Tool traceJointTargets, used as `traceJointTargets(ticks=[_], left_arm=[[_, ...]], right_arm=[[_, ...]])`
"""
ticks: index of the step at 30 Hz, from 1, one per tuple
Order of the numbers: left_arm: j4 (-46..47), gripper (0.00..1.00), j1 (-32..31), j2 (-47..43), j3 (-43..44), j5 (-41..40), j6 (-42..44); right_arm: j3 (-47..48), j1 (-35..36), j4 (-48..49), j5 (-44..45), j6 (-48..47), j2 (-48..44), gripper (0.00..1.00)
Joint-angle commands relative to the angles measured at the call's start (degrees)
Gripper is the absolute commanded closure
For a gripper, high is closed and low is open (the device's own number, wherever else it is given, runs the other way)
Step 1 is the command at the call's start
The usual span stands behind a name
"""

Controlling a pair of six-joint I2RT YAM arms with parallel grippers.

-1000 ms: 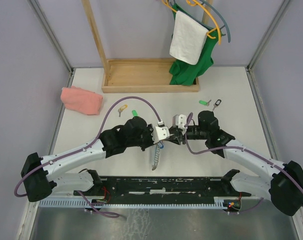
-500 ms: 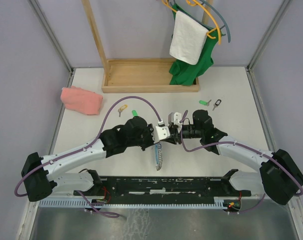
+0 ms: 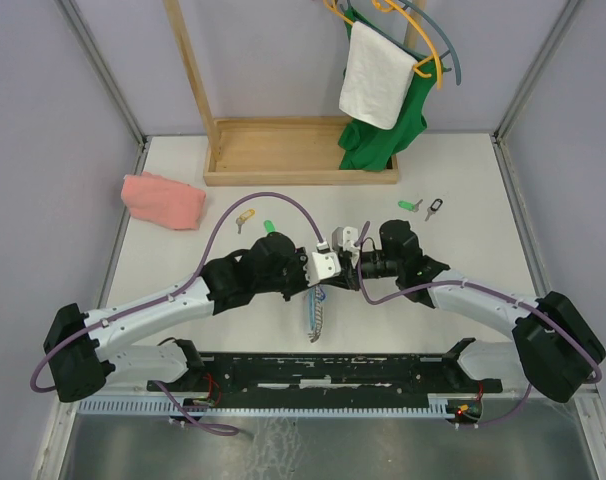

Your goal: Put the keys on the keyring

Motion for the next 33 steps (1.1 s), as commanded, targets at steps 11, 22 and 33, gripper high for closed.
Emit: traceJointTargets(ticks=[11,22,33], left_arm=[[20.35,0.72,0.02,-11.06,-9.97,-0.24,-2.25],[49.78,0.55,2.44,-20.93,-31.93,0.11,-5.15],[67.81,0.54,8.93,-12.70,-37.22,11.32,-6.32]], right_arm=[[0.61,-0.09,5.29,0.85,-2.68,-2.61,0.99],[1.29,-1.12,-0.51,1.90,-7.51,-8.00,0.99],[0.89,-1.25,-1.26,1.73,-8.47,-9.13,0.99]])
